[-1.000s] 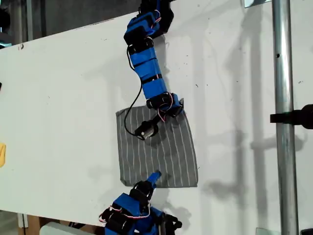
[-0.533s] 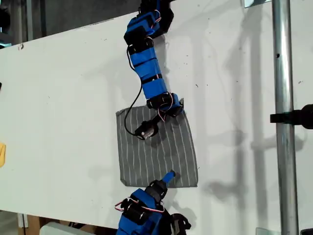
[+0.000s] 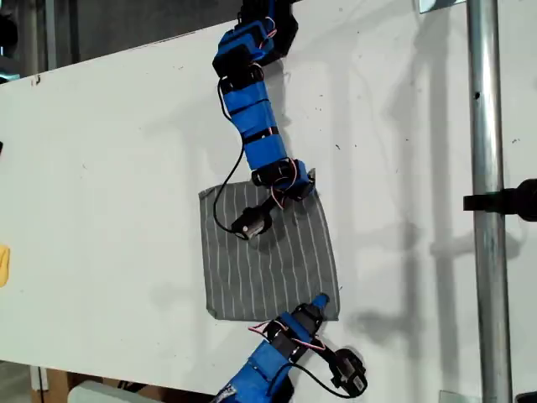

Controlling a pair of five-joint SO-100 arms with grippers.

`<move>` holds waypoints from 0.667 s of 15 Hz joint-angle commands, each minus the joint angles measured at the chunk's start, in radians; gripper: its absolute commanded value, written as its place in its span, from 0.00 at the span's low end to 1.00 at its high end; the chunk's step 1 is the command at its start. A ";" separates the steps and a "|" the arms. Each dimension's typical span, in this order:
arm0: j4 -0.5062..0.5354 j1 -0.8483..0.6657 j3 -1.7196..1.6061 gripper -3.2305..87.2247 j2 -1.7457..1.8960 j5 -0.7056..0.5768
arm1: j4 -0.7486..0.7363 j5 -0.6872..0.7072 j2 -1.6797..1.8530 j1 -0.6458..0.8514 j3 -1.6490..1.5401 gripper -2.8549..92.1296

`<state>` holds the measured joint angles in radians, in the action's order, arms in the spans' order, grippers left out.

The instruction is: Grasp corners of a towel and fold twice.

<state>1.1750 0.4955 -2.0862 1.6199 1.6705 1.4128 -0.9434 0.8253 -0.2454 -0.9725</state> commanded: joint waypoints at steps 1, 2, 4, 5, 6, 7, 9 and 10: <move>-0.066 0.035 0.046 0.36 -0.086 0.060 | -0.011 -0.009 0.044 0.002 0.011 0.03; -0.087 0.038 0.044 0.34 -0.138 0.084 | -0.008 -0.009 0.044 0.002 0.011 0.03; -0.126 0.040 0.040 0.13 -0.207 0.132 | -0.006 -0.009 0.044 0.002 0.005 0.03; -0.143 0.040 0.035 0.00 -0.201 0.118 | -0.005 -0.009 0.044 0.000 0.003 0.03; -0.120 0.035 0.043 0.00 -0.181 0.121 | -0.009 -0.014 0.044 0.000 0.000 0.03; -0.115 0.020 0.041 0.00 -0.140 0.107 | -0.011 -0.015 0.044 0.002 -0.003 0.03; -0.112 -0.034 0.040 0.00 -0.055 0.086 | -0.003 -0.025 0.052 0.008 -0.003 0.03; -0.094 -0.067 0.049 0.00 -0.008 0.067 | 0.006 -0.028 0.069 0.008 -0.003 0.03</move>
<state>1.0492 0.4771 -2.0617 1.5370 1.7533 1.4128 -0.9587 0.8268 -0.2454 -0.9741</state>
